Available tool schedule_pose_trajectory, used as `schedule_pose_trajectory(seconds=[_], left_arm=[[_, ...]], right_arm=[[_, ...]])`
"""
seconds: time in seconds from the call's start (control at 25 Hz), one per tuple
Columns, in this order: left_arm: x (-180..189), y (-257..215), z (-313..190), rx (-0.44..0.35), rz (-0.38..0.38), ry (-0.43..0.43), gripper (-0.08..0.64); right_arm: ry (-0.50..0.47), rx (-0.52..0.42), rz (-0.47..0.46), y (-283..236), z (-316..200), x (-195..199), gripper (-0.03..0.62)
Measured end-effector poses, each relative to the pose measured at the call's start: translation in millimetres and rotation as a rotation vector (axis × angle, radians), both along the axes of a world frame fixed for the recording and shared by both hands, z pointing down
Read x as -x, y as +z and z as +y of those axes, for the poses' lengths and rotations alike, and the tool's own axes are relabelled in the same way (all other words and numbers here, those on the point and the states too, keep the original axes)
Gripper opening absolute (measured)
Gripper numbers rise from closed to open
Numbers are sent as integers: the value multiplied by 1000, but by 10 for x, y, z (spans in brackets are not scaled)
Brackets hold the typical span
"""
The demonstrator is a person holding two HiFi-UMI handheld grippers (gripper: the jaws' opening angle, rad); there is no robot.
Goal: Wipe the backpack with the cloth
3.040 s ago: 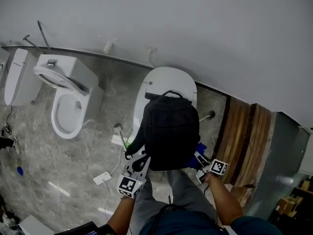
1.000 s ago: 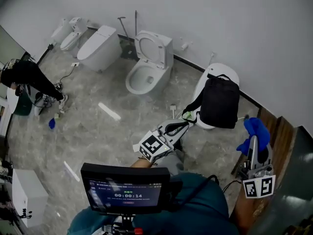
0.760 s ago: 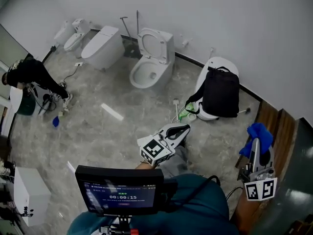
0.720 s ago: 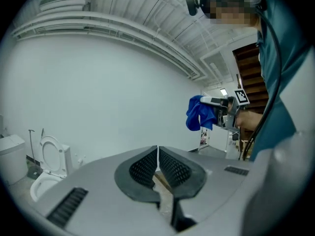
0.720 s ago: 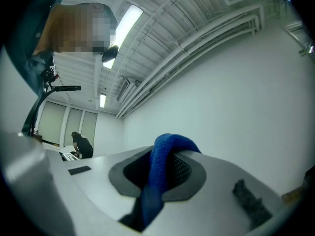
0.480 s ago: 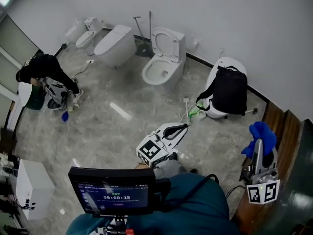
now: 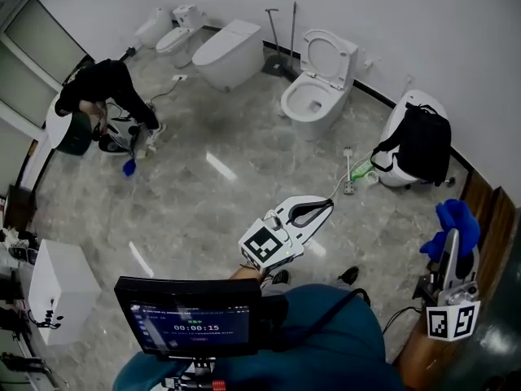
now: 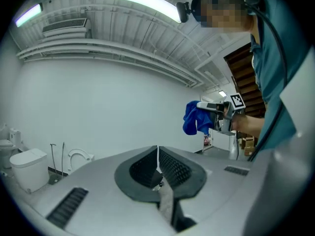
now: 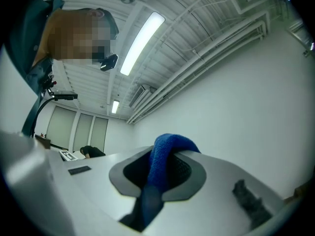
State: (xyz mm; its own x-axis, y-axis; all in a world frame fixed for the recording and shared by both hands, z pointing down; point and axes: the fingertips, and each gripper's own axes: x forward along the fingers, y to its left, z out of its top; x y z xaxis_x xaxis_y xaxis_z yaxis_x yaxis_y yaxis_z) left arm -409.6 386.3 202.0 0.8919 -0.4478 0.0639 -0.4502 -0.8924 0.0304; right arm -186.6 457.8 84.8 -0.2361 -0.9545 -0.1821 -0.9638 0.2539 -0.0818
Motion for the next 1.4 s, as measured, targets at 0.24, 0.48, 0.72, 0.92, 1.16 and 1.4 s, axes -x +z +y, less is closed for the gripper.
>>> schedule_pose_trajectory(seconds=[0.24, 0.48, 0.72, 0.92, 1.16, 1.4], left_arm=[[893, 49, 350, 34, 38, 53, 15], [1058, -35, 616, 28, 62, 134, 15], [848, -162, 899, -4, 55, 180, 15], [493, -190, 1155, 24, 53, 211, 15], [52, -93, 1372, 24, 45, 246, 15], [10, -71, 1431, 24, 35, 236, 15]], right_arm=[[20, 21, -5, -150, 355, 1136, 51], [89, 33, 27, -231, 769, 1402, 51], [137, 53, 38, -222, 1197, 1224, 51], [167, 74, 62, -235, 1501, 884, 51], [200, 106, 44, 8, 1784, 490, 51], [193, 104, 39, 22, 1810, 420, 51]])
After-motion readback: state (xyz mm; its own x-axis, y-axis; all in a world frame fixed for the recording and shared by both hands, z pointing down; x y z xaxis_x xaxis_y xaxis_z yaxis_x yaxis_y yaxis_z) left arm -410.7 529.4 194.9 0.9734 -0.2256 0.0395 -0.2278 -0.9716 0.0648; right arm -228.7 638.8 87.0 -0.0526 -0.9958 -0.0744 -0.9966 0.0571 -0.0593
